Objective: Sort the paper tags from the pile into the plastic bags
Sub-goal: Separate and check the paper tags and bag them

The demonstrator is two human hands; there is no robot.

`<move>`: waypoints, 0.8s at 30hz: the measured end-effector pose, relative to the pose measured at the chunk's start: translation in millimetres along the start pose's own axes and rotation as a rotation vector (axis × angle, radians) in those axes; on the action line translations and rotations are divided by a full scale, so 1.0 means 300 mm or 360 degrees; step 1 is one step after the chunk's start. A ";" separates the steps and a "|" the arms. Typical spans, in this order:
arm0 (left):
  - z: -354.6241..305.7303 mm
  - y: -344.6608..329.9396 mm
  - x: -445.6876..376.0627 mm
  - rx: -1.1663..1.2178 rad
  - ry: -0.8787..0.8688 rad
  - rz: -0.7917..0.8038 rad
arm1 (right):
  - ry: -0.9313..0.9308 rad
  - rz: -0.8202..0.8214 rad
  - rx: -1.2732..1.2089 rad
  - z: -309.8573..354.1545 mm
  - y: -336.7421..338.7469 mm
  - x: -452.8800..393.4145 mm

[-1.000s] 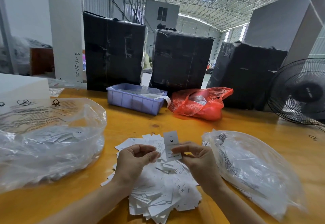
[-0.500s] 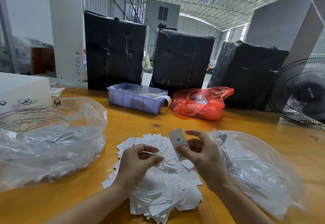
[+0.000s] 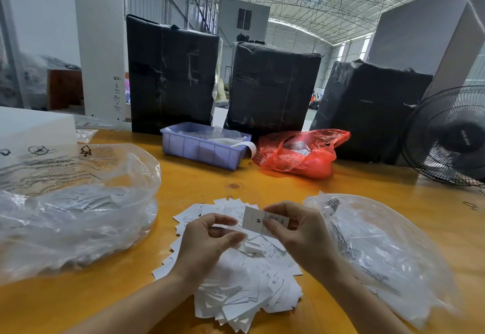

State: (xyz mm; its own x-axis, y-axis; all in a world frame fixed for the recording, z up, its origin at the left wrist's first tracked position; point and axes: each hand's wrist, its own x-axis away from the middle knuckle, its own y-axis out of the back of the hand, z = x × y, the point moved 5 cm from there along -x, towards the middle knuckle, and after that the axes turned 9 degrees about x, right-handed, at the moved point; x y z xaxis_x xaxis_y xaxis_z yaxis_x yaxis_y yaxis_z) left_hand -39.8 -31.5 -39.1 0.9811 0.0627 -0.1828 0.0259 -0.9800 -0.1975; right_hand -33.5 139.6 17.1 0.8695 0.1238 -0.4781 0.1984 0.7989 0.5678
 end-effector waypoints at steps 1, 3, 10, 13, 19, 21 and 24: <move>0.000 0.002 -0.001 0.0008 0.0000 -0.0004 | 0.0004 -0.0009 -0.0001 0.000 0.002 -0.001; 0.001 0.004 -0.004 0.0029 -0.0003 -0.0015 | 0.0010 -0.0002 0.0015 0.003 0.003 -0.002; 0.003 -0.004 -0.003 0.0017 -0.0012 0.0021 | 0.0135 0.0042 0.0272 0.015 -0.013 0.009; 0.004 -0.009 -0.001 0.0023 0.0000 0.0067 | 0.0187 0.0063 0.0310 0.020 -0.015 0.011; 0.007 -0.028 0.001 -0.0002 0.0027 0.0225 | 0.0181 0.0146 0.0337 0.014 -0.012 0.005; 0.009 -0.031 0.001 -0.0020 0.0033 0.0267 | 0.0137 0.0270 0.0322 0.004 -0.015 0.002; 0.010 -0.038 0.000 -0.0041 0.0051 0.0333 | 0.0093 0.0363 0.0295 -0.005 -0.009 0.000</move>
State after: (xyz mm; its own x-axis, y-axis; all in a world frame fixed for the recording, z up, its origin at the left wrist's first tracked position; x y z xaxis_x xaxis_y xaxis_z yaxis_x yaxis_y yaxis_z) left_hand -40.6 -19.9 -39.6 0.9713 -0.1481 -0.1861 -0.1744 -0.9756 -0.1336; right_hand -34.8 138.1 14.6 0.8747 0.3259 -0.3588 0.0846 0.6261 0.7751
